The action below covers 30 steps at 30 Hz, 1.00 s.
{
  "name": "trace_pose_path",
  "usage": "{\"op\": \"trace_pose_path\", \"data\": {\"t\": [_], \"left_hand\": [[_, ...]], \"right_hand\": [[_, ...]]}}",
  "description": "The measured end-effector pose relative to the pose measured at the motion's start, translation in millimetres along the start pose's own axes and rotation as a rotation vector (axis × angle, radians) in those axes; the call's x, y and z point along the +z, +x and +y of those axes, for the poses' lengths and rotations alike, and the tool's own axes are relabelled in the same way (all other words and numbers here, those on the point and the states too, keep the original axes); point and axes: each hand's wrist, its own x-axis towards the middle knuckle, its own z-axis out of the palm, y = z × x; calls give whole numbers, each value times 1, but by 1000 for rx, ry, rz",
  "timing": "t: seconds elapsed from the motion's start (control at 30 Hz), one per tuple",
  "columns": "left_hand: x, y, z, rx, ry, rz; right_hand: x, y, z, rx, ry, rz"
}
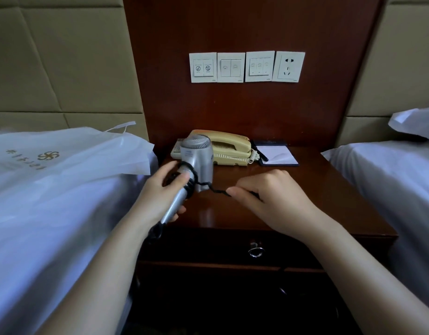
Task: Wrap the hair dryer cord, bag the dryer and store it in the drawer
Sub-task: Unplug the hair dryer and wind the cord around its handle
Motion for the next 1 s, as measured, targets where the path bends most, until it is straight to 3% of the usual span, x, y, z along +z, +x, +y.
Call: {"op": "trace_pose_path", "data": {"t": [0.13, 0.33, 0.5, 0.7, 1.0], "left_hand": [[11, -5, 3, 110, 248, -31], [31, -20, 17, 140, 572, -60], [40, -34, 28, 115, 632, -103], [44, -33, 26, 156, 747, -23], [28, -30, 25, 276, 651, -155]], "right_hand": [[-10, 10, -12, -75, 10, 100], [-17, 24, -25, -106, 41, 158], [-17, 26, -27, -112, 60, 142], [-15, 21, -26, -81, 106, 67], [-34, 9, 16, 137, 245, 51]]}}
